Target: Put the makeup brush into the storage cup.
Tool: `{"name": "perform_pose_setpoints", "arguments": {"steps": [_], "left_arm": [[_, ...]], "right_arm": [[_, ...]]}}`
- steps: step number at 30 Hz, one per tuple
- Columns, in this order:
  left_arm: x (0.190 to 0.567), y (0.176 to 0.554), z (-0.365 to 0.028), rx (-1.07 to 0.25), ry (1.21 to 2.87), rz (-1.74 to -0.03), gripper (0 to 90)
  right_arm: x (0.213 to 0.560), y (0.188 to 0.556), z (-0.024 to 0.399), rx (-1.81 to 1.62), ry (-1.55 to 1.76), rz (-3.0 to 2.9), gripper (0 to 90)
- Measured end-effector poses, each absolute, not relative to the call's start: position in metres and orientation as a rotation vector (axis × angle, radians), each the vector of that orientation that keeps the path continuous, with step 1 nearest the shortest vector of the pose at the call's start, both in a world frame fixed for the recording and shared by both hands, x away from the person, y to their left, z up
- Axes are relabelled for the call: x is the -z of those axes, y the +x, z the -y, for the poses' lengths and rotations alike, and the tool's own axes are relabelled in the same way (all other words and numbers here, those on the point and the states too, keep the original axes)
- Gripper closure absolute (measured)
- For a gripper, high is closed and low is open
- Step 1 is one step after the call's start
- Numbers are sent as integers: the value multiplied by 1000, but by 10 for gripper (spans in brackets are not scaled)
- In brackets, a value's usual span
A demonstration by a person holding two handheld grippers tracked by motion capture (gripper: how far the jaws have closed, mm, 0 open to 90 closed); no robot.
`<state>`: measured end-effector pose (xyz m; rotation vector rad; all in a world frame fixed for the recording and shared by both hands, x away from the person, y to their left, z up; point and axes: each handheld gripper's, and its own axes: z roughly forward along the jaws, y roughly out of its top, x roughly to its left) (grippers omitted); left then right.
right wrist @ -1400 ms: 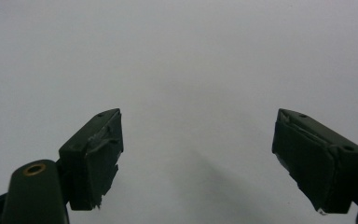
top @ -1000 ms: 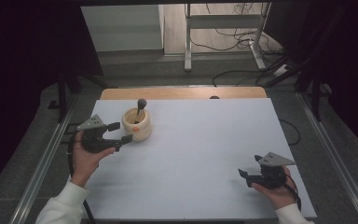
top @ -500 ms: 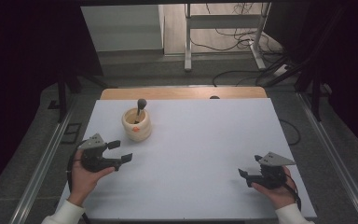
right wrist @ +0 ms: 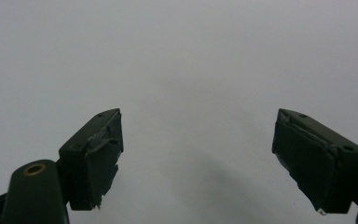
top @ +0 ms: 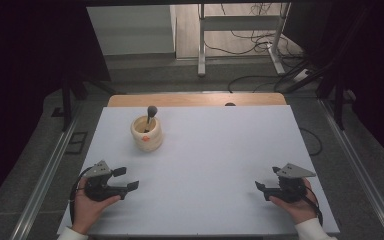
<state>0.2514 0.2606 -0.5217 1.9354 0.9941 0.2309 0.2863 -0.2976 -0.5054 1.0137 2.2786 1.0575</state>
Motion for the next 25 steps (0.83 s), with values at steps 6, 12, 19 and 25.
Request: {"name": "perform_pose_setpoints", "arguments": {"steps": [6, 12, 19, 25], "left_arm": [[522, 250, -257, -263, 1962, -986, 202], [525, 251, -257, -258, 1966, -993, 202], [525, 251, -257, -259, 1969, -992, 202], [525, 251, -257, -264, 1970, -993, 201]], "right_arm": [[506, 287, 297, -1051, 1012, -2285, 170], [506, 286, 297, -1053, 1011, -2283, 170], [506, 287, 297, -1049, 1010, -2284, 170], [506, 287, 297, -1051, 1011, -2278, 170]]}}
